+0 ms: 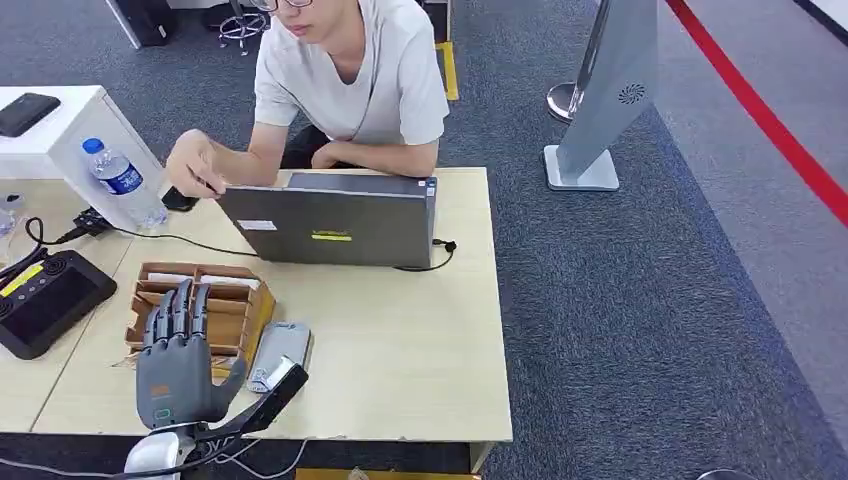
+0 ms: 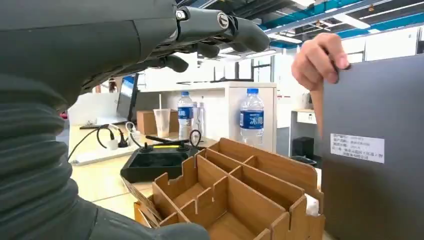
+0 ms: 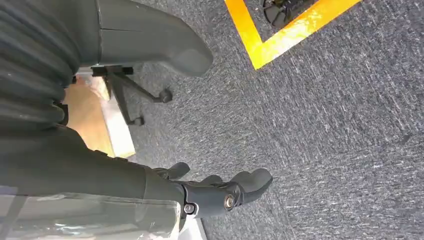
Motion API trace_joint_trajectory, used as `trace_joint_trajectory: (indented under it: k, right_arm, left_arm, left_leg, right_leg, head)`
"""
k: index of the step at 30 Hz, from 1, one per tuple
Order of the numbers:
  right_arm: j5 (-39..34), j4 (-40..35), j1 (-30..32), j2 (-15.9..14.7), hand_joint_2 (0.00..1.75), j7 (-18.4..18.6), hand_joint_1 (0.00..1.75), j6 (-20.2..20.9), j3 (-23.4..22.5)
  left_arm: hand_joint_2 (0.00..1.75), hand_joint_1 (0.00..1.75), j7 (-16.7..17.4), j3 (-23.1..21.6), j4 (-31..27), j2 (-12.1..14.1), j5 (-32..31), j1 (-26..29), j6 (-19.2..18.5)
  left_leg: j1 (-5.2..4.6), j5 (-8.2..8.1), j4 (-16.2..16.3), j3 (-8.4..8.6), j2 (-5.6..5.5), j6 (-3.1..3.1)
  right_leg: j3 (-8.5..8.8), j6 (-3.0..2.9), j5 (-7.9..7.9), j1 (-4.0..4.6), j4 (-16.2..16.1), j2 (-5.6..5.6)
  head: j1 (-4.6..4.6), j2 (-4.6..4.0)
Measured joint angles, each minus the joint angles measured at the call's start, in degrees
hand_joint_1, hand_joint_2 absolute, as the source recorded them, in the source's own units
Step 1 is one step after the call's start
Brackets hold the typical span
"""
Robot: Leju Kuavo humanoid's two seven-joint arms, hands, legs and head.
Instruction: Pass the card to the sensor for recognition and then transmit it.
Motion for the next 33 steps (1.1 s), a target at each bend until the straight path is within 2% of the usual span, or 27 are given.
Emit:
trace_joint_trajectory:
  k: [10,12,16,21,28,33]
  right_arm:
    - [0.68,0.0,-0.11,0.0,1.75,-0.15,0.0,0.04,0.0]
    - [0.42,0.0,-0.11,-0.02,1.75,-0.13,0.0,-0.02,-0.02]
    - [-0.52,0.0,-0.12,0.0,1.75,0.66,0.0,-0.5,-0.39]
    - [-0.72,0.0,-0.12,0.09,1.75,1.03,0.0,-0.96,-0.79]
    - [-1.44,0.0,-0.11,0.11,1.75,0.31,0.0,-0.96,-0.9]
    - [-1.29,0.0,-0.1,0.11,1.75,0.2,0.0,-0.96,-0.9]
  left_arm:
    - [1.75,0.0,-3.52,2.97,1.69,-3.37,0.04,-1.1,0.9]
    - [1.75,0.0,-2.18,2.95,2.28,-3.39,0.04,-1.16,0.5]
    - [1.75,0.0,2.64,1.14,2.73,-2.75,0.04,-0.35,-0.17]
    - [1.75,0.0,3.23,-0.22,2.62,-1.97,0.0,2.08,-0.41]
    - [1.75,0.0,-0.45,0.15,2.56,-2.05,0.02,4.03,-0.2]
    - [1.75,0.0,-2.64,2.47,2.56,-3.17,0.04,4.32,-0.13]
  left_leg:
    - [0.0,0.0,0.01,0.01,0.0,0.0]
    - [0.0,0.0,0.01,0.02,0.0,0.0]
    - [0.0,0.0,0.01,0.01,0.0,0.0]
    - [0.0,-0.01,0.0,-0.02,0.0,0.0]
    - [0.0,0.0,0.0,-0.02,0.0,0.0]
    - [0.0,0.0,0.0,-0.02,0.0,0.0]
  right_leg:
    - [0.01,0.0,0.01,0.0,0.0,-0.01]
    - [0.01,0.0,0.01,0.0,0.0,0.0]
    - [0.0,0.0,0.0,0.0,0.0,0.0]
    - [-0.02,0.0,-0.02,0.0,0.0,0.0]
    - [0.0,0.01,-0.01,0.0,0.0,-0.01]
    - [0.01,0.01,-0.01,0.0,0.0,-0.01]
  head:
    - [0.0,0.0]
    - [0.0,0.0]
    - [0.0,0.0]
    - [0.0,0.0]
    - [0.0,0.0]
    - [0.0,0.0]
